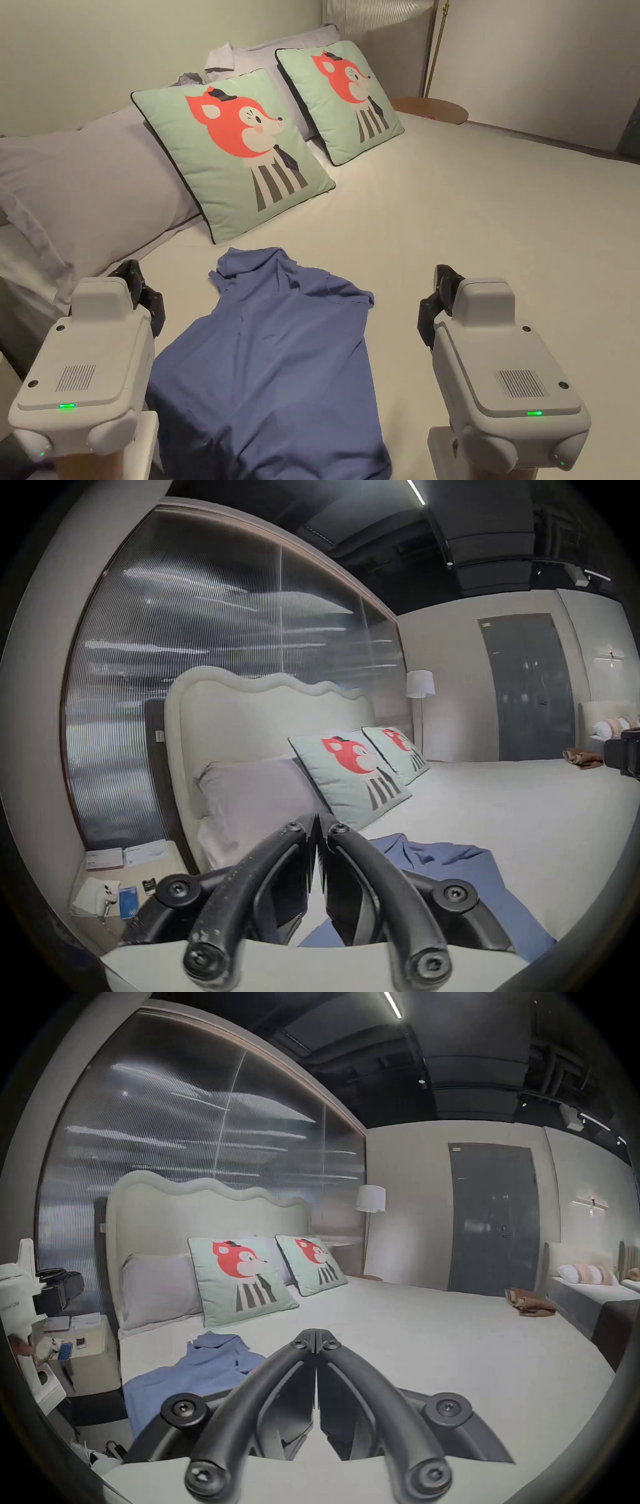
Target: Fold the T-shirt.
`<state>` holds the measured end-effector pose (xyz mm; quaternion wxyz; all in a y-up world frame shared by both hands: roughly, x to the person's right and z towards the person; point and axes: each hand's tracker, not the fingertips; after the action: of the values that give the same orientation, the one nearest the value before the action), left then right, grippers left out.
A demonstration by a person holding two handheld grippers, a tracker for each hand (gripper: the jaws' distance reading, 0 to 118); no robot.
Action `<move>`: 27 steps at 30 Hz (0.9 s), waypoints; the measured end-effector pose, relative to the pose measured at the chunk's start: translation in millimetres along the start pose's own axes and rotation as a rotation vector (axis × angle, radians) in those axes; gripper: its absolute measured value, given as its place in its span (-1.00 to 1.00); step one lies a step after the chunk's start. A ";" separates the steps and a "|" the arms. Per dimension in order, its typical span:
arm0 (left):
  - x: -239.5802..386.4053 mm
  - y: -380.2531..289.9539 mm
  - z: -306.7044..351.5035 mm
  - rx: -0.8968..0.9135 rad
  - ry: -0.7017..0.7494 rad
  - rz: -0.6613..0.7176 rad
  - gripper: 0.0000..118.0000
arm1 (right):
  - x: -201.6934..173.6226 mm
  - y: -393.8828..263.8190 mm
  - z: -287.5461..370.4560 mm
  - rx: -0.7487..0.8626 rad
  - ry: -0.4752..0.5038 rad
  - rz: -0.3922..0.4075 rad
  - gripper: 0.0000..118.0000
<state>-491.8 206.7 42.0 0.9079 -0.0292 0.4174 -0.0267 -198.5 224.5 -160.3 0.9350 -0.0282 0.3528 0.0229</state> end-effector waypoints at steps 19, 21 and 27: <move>137.7 -44.1 -105.1 -0.644 -0.278 0.033 0.83 | 76.3 -1.7 29.0 -0.003 -0.135 0.032 -1.00; 153.6 -57.2 -118.0 -0.728 -0.263 0.022 0.83 | 85.7 -1.5 30.2 -0.009 -0.154 0.040 -1.00; 177.3 -105.6 -129.1 -0.897 -0.247 -0.021 0.17 | 104.6 -4.2 36.3 -0.029 -0.192 0.034 -1.00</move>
<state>-477.1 84.6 -168.0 0.8481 -0.4262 0.2761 0.1512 -95.9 225.3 -202.0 0.9635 -0.0337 0.2617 0.0463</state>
